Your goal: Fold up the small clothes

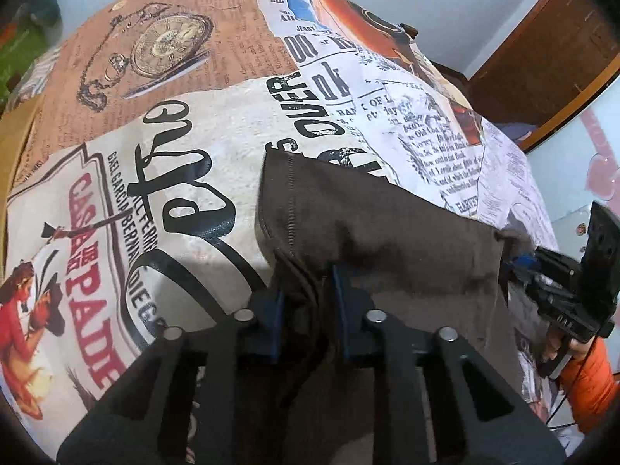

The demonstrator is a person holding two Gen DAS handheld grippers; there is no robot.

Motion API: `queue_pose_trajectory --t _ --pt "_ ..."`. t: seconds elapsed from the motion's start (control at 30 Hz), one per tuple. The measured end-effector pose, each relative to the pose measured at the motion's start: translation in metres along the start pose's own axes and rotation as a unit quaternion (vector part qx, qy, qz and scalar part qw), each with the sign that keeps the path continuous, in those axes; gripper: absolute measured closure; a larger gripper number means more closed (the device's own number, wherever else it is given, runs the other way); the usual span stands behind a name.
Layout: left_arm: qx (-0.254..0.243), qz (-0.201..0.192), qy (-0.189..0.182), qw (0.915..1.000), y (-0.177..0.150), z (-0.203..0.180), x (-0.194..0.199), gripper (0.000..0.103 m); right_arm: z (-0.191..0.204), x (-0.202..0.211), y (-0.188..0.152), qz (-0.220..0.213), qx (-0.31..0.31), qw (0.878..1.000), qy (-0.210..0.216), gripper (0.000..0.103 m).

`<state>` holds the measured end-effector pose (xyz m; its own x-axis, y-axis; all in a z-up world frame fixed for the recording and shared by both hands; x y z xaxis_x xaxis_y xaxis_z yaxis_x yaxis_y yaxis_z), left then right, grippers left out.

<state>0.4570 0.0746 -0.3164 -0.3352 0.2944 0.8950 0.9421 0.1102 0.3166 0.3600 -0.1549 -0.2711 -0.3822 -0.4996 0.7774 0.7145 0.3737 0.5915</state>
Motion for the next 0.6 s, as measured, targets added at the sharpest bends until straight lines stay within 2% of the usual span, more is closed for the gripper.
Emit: queue_pose_trajectory --t 0.2,0.37,0.5,0.6 --pt "0.028 -0.01 0.0 0.9995 -0.004 -0.002 0.009 0.091 -0.005 -0.002 0.017 0.005 0.031 0.999 -0.009 0.091" --pt "0.02 -0.03 0.018 0.9992 -0.011 -0.005 0.021 0.092 -0.006 -0.002 0.043 -0.001 0.071 0.997 -0.036 0.096" --pt "-0.004 -0.061 0.072 0.9955 -0.009 0.001 0.028 0.092 -0.006 -0.009 0.062 -0.007 0.08 0.996 -0.04 0.096" --pt "0.006 -0.061 0.087 0.9943 -0.002 0.014 0.023 0.092 0.0 -0.016 0.072 -0.012 0.088 0.995 -0.042 0.096"
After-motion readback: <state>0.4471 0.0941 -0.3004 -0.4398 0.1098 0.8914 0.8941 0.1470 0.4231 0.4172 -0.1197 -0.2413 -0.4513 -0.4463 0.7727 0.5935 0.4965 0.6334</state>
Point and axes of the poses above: each gripper's, at about its wrist camera, not at the fingertips, and x roughly against the way its jaws point, z to its left, y to its top, the point moved 5 cm from there along -x, roughly the way its jaws point, and after that the axes turned 10 degrees about x, right-handed, at the moved point
